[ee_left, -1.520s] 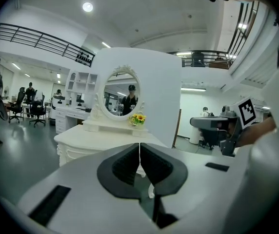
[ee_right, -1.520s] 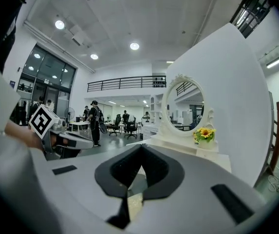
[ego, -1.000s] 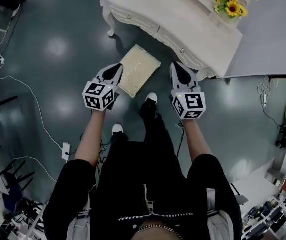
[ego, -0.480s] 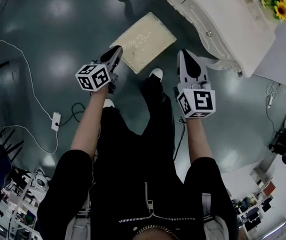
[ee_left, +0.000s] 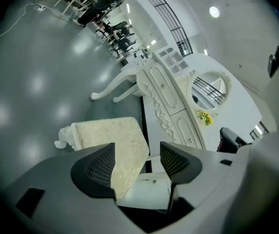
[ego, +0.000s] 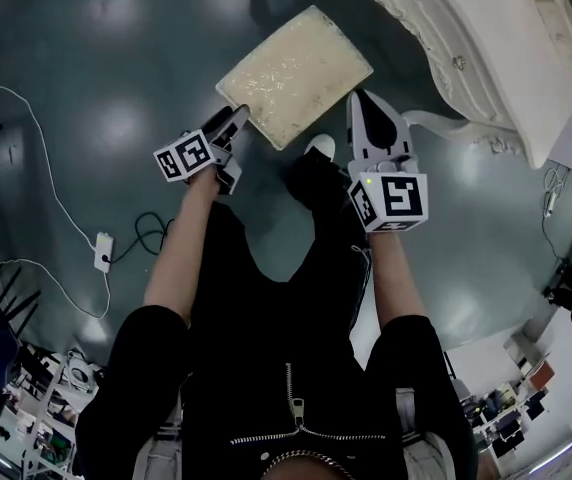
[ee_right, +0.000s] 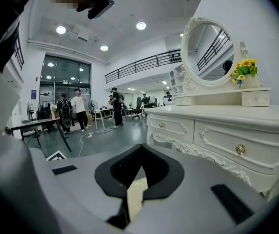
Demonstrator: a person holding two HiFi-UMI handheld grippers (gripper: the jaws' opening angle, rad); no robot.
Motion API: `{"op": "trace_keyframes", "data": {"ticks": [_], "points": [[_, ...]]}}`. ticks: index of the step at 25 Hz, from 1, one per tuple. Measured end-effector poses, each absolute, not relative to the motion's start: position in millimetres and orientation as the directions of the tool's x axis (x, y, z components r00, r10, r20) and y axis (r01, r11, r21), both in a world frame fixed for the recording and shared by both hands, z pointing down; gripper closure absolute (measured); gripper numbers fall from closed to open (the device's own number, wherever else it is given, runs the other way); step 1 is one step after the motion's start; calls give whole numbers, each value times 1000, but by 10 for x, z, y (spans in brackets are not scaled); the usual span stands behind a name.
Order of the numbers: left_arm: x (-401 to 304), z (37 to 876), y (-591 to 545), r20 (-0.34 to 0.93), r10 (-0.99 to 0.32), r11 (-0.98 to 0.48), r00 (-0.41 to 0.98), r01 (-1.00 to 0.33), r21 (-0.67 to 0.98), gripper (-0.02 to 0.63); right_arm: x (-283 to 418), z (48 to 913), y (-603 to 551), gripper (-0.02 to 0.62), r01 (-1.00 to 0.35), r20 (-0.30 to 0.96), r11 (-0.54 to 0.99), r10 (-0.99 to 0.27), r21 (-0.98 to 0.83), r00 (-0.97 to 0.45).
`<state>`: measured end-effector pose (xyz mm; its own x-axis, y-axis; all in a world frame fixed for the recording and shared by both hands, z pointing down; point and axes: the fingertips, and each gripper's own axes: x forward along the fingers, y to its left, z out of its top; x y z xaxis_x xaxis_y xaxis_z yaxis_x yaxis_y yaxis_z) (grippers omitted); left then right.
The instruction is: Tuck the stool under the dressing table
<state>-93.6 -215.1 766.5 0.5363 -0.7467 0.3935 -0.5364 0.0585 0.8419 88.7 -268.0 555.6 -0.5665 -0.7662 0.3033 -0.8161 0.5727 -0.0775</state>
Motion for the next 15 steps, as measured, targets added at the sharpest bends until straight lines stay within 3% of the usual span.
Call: {"op": "trace_keyframes", "data": {"ticks": [5,12,15], "points": [[-885,8375,-2121,431,-714,152,553,-478,865,290,953,5861,-2794,592,-838,292,541,-792,-71,-536],[-698,9101,-2029,493,-678,336,546,-367,868,285,970,6129,-2728,591,-849,332,526,-793,-53,-512],[-632,9171,-2045,526,-658,350,539,-399,848,285,990,6137,-2707,591,-852,329,520,-795,-61,-509]]}}
